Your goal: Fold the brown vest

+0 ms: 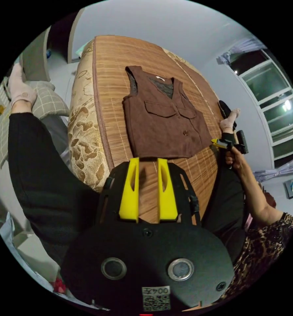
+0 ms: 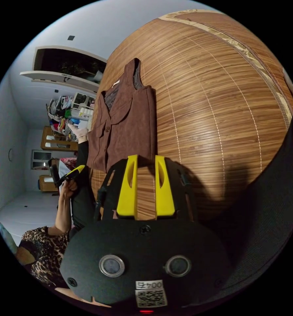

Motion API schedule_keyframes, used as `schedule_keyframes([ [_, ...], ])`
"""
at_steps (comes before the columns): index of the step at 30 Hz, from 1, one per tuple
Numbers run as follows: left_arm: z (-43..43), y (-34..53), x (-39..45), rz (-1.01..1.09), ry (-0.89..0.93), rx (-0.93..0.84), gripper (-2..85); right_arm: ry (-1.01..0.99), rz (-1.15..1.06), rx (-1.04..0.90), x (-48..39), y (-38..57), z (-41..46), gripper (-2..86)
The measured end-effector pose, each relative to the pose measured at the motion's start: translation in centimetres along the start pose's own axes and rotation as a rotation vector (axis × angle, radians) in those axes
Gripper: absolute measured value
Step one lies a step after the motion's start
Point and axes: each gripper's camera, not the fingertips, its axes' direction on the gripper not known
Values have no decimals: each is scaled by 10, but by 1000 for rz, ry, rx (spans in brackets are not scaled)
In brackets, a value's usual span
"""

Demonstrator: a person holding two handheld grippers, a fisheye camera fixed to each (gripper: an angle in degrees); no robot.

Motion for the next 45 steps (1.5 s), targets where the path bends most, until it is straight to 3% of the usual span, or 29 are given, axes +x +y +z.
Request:
schedule_keyframes([
  [4, -10, -4, -28, -102, 99, 8, 91, -49, 17, -2, 2, 12, -5, 96],
  [12, -18, -11, -41, -122, 40, -59, 94, -106, 28, -12, -3, 38, -12, 94],
  [23, -48, 7, -59, -94, 91, -82, 53, -254, 64, 5, -8, 84, -14, 71],
  [29, -72, 27, -67, -38, 151, -25, 27, -360, -40, 95, -33, 118, -23, 33],
  [32, -101, 47, -75, 11, 297, 109, 23, -391, -156, 201, -58, 144, -43, 27],
  [37, -186, 93, -83, -13, 703, 358, 23, -516, -389, 324, -124, 206, -101, 20],
  [45, -326, 152, -30, 167, 898, 500, 25, -700, -562, 471, -237, 309, -208, 13],
])
